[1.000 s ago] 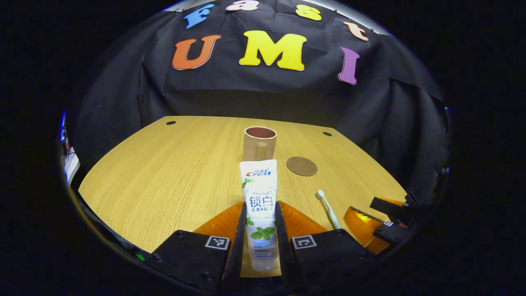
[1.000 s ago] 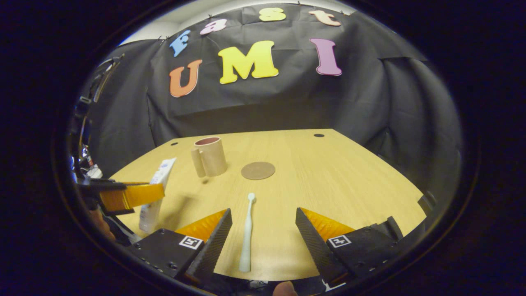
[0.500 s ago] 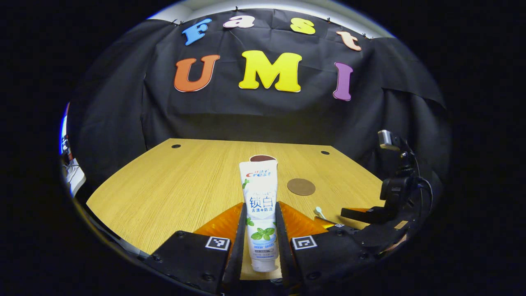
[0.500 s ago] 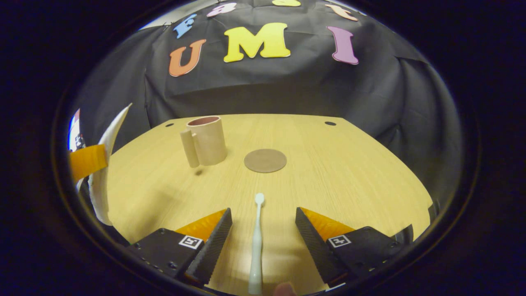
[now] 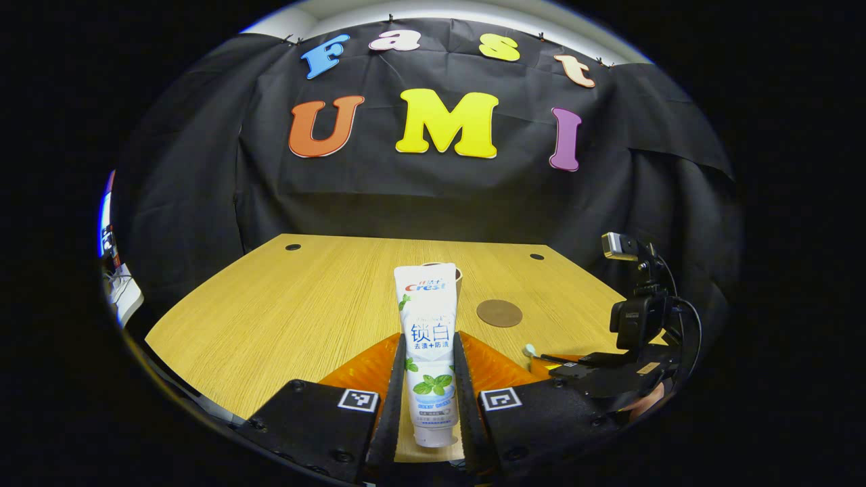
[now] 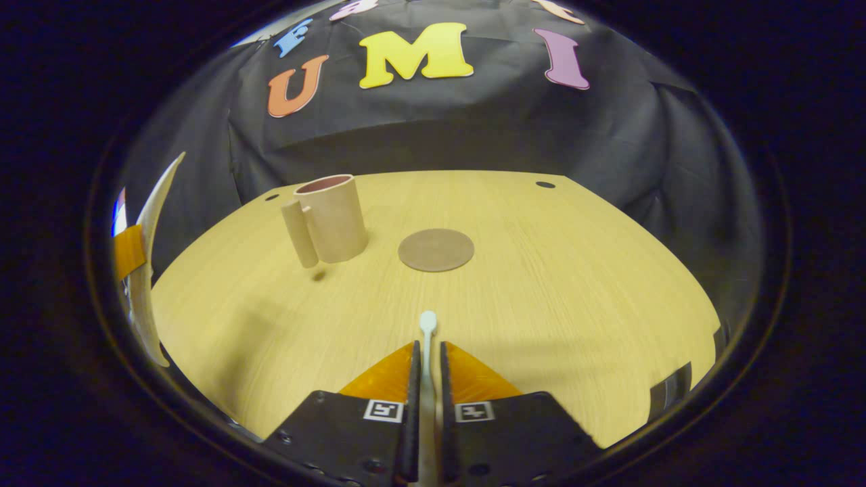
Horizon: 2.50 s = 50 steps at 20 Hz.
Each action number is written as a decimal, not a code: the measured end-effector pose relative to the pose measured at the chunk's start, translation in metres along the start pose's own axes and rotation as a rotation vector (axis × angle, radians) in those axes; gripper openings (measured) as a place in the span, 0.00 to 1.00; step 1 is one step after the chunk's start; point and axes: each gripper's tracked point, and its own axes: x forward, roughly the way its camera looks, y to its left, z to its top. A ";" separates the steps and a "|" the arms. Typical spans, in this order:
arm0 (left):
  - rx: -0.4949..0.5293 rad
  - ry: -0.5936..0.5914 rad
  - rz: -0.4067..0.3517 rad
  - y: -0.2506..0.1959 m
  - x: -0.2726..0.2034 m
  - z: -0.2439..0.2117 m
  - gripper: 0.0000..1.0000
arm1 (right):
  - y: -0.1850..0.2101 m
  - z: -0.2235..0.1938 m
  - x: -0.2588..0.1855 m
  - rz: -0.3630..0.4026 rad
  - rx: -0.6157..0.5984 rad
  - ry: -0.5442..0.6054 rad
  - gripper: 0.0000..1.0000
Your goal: Put the toothbrush and toothpaste on the desktop into the cup, then pick up the cup and place it on the coaster on the desktop.
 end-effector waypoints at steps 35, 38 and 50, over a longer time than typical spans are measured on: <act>-0.011 -0.233 0.024 -0.008 0.182 0.126 0.43 | -0.049 0.084 -0.123 0.196 0.073 -0.372 0.00; -0.027 -0.210 0.030 -0.004 0.189 0.118 0.43 | -0.052 0.084 -0.121 0.191 0.087 -0.378 0.00; -0.053 -0.146 0.038 0.001 0.201 0.099 0.45 | -0.048 0.079 -0.115 0.194 0.076 -0.357 0.00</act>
